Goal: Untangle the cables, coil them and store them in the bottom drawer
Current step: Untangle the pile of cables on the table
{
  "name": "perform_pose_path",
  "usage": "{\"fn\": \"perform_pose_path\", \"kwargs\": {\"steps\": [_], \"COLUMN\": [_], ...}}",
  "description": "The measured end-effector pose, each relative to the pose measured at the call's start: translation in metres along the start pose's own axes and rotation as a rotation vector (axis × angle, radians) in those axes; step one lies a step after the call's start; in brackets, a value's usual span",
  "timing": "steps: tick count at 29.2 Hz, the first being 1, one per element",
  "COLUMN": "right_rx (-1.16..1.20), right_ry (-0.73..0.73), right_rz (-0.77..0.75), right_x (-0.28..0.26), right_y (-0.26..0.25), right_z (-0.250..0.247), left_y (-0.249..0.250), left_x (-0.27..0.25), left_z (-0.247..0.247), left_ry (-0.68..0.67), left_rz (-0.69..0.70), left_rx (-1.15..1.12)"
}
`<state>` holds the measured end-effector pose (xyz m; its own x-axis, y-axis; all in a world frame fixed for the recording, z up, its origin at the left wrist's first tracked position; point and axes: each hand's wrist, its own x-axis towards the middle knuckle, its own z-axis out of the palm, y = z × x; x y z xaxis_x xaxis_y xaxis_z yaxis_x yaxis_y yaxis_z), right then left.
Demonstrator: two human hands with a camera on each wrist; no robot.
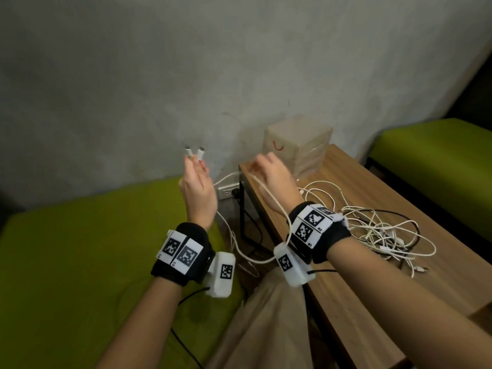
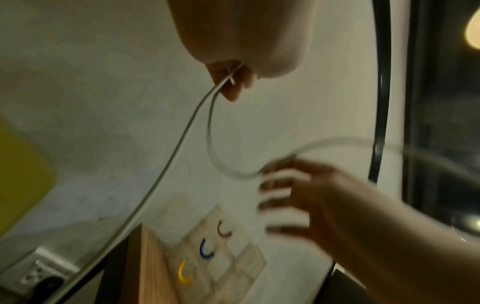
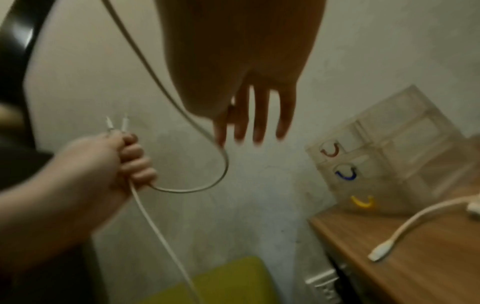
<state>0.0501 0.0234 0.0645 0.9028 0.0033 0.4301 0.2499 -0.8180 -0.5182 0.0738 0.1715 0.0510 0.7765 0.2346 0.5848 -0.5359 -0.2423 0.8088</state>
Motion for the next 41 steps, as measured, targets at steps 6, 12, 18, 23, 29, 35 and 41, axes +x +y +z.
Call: {"fn": "perform_pose_path", "kwargs": {"steps": [6, 12, 18, 23, 29, 35, 41], "right_rx": [-0.131, 0.104, 0.044, -0.118, -0.419, -0.428, -0.558], "right_ry": [-0.263, -0.229, -0.327, -0.493, -0.474, -0.499, -0.486], "right_rz": [-0.049, -0.163, -0.134, 0.018, 0.253, 0.280, 0.247], "right_x": [-0.016, -0.003, -0.025, -0.019, -0.005, 0.004, 0.011], "right_y": [0.019, -0.017, -0.005, 0.035, 0.092, 0.125, 0.144], "right_z": [0.006, 0.010, 0.038, 0.033, 0.037, 0.067, 0.077], "left_y": [0.000, 0.012, 0.009, -0.006, -0.019, -0.039, -0.056], "left_x": [0.029, 0.000, 0.008, -0.012, -0.045, -0.054, -0.058], "left_z": [-0.011, 0.019, 0.016, 0.028, 0.069, 0.091, 0.092], "left_ry": [0.036, -0.301, -0.298, -0.299, -0.378, -0.389, -0.406], "left_rz": [0.045, 0.037, -0.032, -0.113, -0.140, -0.182, -0.282], "left_rx": [0.060, -0.041, -0.205, -0.129, -0.047, 0.025, 0.059]}}
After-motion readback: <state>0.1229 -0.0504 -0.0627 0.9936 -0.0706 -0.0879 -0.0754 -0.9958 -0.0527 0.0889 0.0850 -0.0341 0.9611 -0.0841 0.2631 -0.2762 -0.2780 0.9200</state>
